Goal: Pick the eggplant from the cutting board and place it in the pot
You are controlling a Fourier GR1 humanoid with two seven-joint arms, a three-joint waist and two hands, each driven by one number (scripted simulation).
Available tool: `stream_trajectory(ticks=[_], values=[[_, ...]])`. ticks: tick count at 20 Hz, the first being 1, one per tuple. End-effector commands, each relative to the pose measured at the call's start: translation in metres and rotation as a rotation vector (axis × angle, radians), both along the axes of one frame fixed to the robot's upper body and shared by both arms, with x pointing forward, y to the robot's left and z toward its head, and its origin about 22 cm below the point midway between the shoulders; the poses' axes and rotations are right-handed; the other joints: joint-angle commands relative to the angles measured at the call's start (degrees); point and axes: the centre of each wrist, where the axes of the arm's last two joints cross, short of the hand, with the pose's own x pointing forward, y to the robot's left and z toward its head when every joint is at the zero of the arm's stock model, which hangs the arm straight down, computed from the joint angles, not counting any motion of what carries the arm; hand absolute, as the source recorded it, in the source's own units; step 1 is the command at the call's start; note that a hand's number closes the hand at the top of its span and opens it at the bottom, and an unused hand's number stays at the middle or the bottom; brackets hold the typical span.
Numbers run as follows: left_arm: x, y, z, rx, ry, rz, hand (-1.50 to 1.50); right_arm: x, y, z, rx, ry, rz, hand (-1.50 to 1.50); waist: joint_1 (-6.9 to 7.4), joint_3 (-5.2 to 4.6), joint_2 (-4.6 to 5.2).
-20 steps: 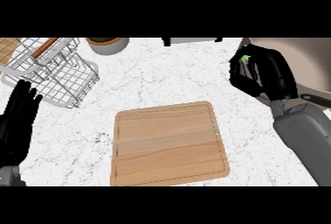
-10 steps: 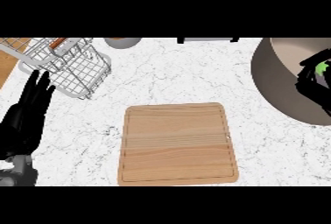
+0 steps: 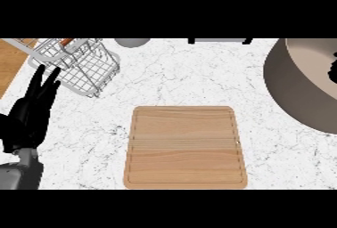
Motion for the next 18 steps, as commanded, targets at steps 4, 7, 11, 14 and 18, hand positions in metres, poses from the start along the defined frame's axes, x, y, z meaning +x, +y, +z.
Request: stream_trajectory(ticks=[4, 7, 11, 14, 18], values=[[0.01, -0.02, 0.01, -0.007, -0.025, -0.04, 0.0, 0.014, -0.047, -0.017, -0.387, 0.004, -0.246, 1.5, 1.54, -0.05, 1.09], [0.006, -0.031, 0.006, -0.004, -0.019, -0.061, 0.0, 0.024, -0.06, -0.049, -0.408, 0.063, -0.269, 1.5, 1.76, 0.0, 1.03], [0.013, -0.006, 0.014, 0.003, -0.028, -0.039, 0.0, 0.042, -0.065, -0.07, -0.404, 0.086, -0.234, 1.5, 1.83, 0.01, 1.05], [0.01, -0.017, 0.007, -0.019, -0.04, -0.056, 0.0, 0.05, -0.075, -0.059, -0.317, 0.14, -0.229, 1.5, 2.27, 0.03, 1.22], [0.013, -0.018, 0.008, -0.007, -0.045, -0.07, 0.0, 0.045, -0.069, -0.092, -0.161, 0.248, -0.228, -1.5, 2.18, 0.09, 1.43]])
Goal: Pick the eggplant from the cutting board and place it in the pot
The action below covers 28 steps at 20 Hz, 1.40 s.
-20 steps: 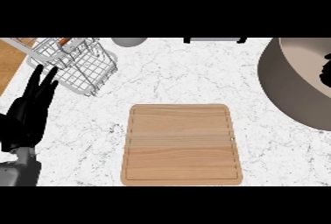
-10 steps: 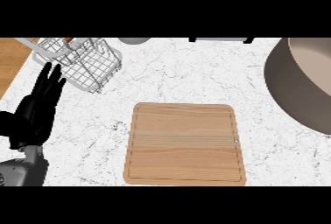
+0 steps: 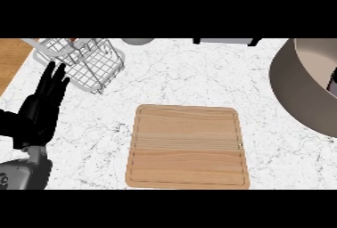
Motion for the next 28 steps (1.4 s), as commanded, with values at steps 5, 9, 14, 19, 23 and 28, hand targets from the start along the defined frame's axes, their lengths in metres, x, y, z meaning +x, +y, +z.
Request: stream_trajectory(ticks=[5, 9, 14, 19, 23, 28], values=[[0.008, -0.007, 0.008, -0.011, -0.006, -0.01, 0.0, -0.003, 0.003, -0.039, 0.258, 0.093, 0.131, -1.5, 0.44, 1.51, 1.28], [0.01, 0.001, 0.005, -0.003, -0.014, 0.026, 0.0, 0.008, 0.008, -0.025, 0.451, -0.082, 0.224, -1.5, -0.4, 1.58, 1.22], [0.007, -0.005, 0.006, 0.007, -0.005, 0.017, 0.0, 0.0, -0.017, -0.011, 0.617, -0.238, 0.227, -1.5, -0.44, 1.58, 1.27], [0.005, -0.004, 0.007, -0.013, -0.011, 0.0, 0.0, -0.031, -0.057, -0.013, 0.718, -0.288, 0.217, -1.5, -0.8, 1.42, 0.97], [0.005, 0.007, 0.002, 0.002, 0.005, 0.014, 0.0, -0.063, -0.09, -0.011, 0.721, -0.301, 0.236, -1.5, -0.98, 1.41, 1.0], [0.008, -0.007, 0.012, -0.012, 0.002, 0.004, 0.0, -0.094, -0.121, 0.001, 0.738, -0.274, 0.227, -1.5, -0.61, 1.48, 0.97]])
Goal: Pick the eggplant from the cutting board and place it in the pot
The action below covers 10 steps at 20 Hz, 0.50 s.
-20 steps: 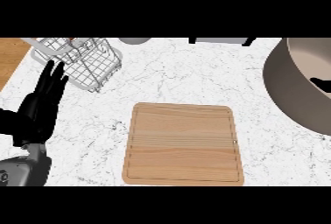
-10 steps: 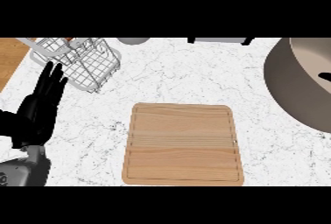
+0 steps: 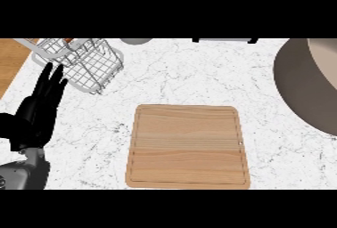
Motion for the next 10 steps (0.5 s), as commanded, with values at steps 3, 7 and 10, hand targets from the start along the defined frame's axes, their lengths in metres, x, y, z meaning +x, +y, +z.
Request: stream_trajectory(ticks=[3, 7, 10], values=[[0.001, -0.01, 0.008, -0.002, -0.017, -0.002, 0.0, -0.041, -0.031, 0.003, 0.005, 0.027, 0.01, -1.5, 0.37, 0.41, 0.29], [0.009, 0.002, 0.01, -0.022, -0.013, -0.007, 0.0, -0.057, -0.039, -0.002, -0.012, 0.028, 0.032, -1.5, -0.03, 0.37, 0.23], [0.014, 0.006, 0.014, -0.003, -0.011, -0.003, 0.0, -0.051, -0.036, -0.002, 0.0, 0.015, 0.025, -1.5, 0.47, 0.46, 0.51]])
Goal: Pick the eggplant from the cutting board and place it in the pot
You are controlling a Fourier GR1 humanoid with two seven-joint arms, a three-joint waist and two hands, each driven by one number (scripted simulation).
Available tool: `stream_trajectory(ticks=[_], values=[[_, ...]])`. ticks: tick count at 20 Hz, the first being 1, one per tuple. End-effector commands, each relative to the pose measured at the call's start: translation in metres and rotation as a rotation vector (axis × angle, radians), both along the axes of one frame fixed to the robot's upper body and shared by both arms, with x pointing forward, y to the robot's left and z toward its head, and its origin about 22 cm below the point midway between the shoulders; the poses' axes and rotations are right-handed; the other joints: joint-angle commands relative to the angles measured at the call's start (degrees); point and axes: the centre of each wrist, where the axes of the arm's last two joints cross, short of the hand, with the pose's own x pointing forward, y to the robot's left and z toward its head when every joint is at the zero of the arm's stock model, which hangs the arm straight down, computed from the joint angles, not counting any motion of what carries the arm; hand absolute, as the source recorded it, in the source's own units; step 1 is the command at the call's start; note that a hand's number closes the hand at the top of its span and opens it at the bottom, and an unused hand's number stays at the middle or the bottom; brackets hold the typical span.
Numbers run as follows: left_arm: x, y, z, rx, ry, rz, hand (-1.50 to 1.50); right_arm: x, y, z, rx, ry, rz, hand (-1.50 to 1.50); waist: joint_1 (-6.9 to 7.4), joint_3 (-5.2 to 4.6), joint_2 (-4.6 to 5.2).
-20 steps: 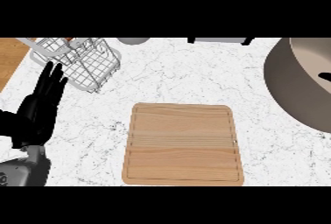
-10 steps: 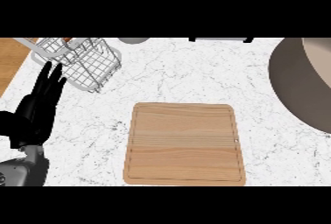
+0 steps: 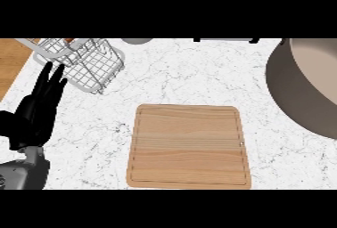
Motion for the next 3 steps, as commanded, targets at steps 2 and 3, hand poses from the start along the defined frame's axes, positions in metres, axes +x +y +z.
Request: stream_trajectory(ticks=[2, 3], values=[[0.004, 0.002, 0.004, -0.006, -0.016, -0.015, 0.0, -0.018, -0.018, 0.025, -0.013, 0.03, 0.018, -1.5, 0.08, 0.05, 0.18], [0.003, -0.004, 0.007, -0.008, -0.034, -0.011, 0.0, -0.014, -0.011, 0.008, 0.011, 0.014, 0.008, -1.5, 0.32, 0.12, 0.26]])
